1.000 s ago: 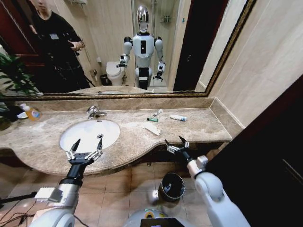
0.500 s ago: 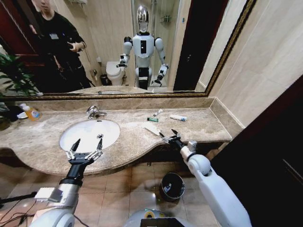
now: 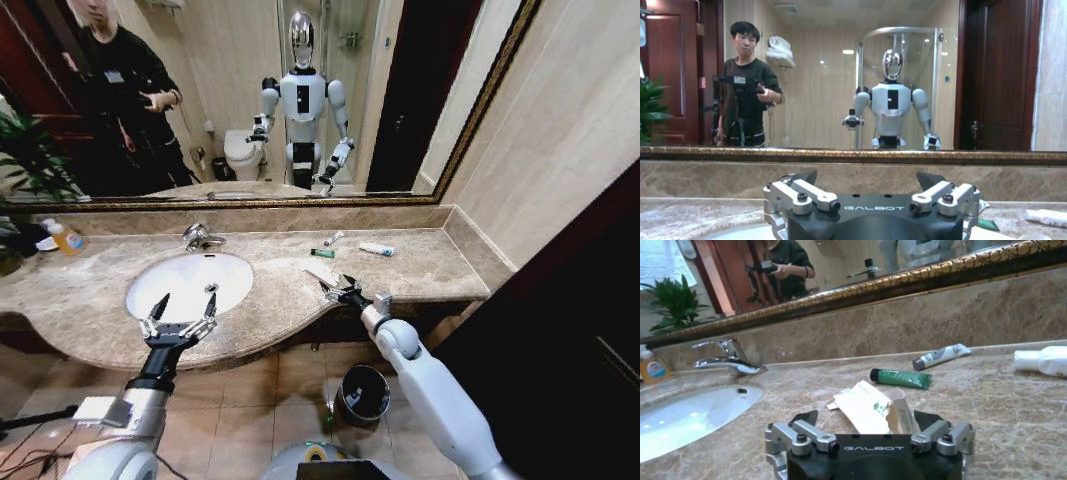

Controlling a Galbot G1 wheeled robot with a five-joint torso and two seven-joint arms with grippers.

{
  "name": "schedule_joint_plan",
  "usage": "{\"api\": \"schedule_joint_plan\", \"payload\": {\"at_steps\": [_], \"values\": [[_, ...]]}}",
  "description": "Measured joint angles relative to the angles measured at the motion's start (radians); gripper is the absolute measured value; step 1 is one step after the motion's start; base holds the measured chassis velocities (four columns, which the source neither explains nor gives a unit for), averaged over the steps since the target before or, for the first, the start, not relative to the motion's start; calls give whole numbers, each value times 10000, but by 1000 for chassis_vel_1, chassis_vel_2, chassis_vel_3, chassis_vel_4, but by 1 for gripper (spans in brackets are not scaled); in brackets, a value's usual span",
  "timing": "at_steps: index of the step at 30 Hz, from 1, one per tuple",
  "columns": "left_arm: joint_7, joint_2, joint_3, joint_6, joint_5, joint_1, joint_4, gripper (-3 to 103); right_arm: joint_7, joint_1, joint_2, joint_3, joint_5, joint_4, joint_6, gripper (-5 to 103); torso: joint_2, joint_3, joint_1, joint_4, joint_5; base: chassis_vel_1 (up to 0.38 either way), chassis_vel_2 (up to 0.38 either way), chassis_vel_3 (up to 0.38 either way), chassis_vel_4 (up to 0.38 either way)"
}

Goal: Pick up the trash from the sink and place it in the trash bin.

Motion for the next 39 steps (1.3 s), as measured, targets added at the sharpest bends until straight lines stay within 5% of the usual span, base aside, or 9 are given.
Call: {"api": "schedule_joint_plan", "payload": {"at_steps": [7,8,10,26,39], "values": [[0,0,0,0,0,0,0,100,153,91,169,-126,-48,-136,26,78,0,0,0,0,0,0,0,0,0],[0,0,0,0,0,0,0,100,181,91,220,-136,-69,-155,37,67,0,0,0,0,0,0,0,0,0],[0,0,0,0,0,0,0,100,193,91,238,-138,-75,-163,42,67,0,0,-1,0,0,0,0,0,0],[0,0,0,0,0,0,0,100,299,-66,248,-58,-134,-24,165,3,0,0,-1,0,1,0,0,0,0],[0,0,0,0,0,0,0,100,525,-886,-220,415,58,1711,67,0,1,-1,-1,1,1,0,0,0,0]]}}
